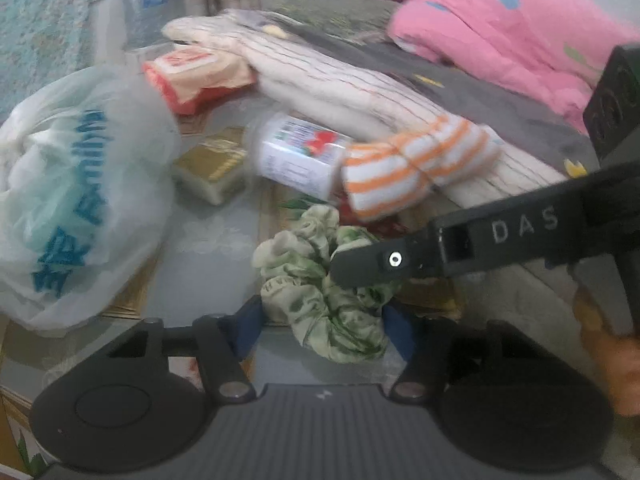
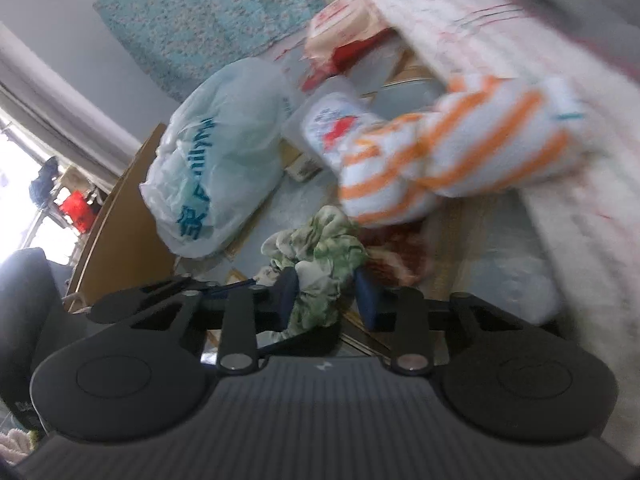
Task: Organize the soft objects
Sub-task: 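Move the right tool back to the pile toward the orange-striped cloth, then grasp the orange-and-white striped cloth with the right tool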
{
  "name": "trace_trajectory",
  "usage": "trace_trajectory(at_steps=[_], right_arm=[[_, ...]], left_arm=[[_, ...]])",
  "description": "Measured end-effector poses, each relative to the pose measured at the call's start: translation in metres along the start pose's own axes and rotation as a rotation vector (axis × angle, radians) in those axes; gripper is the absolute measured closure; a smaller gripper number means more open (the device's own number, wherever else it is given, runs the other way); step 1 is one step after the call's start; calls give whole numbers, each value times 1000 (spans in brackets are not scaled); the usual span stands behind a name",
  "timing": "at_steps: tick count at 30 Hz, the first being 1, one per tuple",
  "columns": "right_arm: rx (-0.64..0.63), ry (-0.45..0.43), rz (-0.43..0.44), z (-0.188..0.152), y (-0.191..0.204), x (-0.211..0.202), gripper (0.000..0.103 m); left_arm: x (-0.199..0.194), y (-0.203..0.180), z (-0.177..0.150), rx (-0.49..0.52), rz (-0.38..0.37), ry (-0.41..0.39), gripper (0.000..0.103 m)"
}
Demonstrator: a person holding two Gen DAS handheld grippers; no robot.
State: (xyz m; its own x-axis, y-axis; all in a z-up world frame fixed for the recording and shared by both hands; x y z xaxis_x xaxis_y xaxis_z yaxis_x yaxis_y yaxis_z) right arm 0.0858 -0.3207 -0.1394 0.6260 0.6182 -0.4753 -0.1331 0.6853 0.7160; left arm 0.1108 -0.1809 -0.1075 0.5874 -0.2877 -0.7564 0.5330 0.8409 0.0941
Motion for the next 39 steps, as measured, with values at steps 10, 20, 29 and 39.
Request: trace_trajectory(at_steps=[10, 20, 29, 39], right_arm=[[51, 8, 125, 22, 16, 41, 65], [-132, -149, 30, 47, 47, -58, 30], [-709, 208, -315, 66, 58, -40, 17], [-917, 410, -529, 40, 32, 7, 43]], left_arm=[[6, 46, 6, -82, 151, -29, 21], [-24, 50, 12, -139, 94, -99, 8], [-42, 46, 7, -130, 138, -155, 8], [-51, 41, 3, -130, 117, -171, 8]])
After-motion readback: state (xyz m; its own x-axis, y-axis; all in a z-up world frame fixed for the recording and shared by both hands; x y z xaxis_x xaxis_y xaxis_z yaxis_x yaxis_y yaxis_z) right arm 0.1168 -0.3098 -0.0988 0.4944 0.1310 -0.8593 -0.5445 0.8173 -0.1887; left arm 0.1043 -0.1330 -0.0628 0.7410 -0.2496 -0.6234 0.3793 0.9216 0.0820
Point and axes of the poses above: each gripper's, at about its wrist camera, not at the fingertips, and x roughly the way its jaws point, y to its left, z to its top, the point moved 5 cm from there along x, roughly the way its jaws point, and after that the axes turned 11 degrees about z, right-handed, at the moved point
